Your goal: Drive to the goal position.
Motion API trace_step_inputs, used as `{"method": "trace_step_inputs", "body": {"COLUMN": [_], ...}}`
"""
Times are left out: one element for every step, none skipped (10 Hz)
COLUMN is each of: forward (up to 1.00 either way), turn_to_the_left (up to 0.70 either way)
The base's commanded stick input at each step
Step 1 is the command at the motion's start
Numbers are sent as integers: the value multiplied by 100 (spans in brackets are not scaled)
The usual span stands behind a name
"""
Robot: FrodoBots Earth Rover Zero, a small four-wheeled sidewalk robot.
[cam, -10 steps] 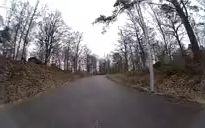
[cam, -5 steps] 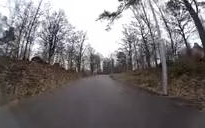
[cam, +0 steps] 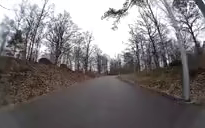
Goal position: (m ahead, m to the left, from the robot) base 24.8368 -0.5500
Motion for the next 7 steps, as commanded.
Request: {"method": "trace_step_inputs", "body": {"forward": [100,100,100,100,100,100,100], "turn_to_the_left": [0,0,0,0,0,0,0]}}
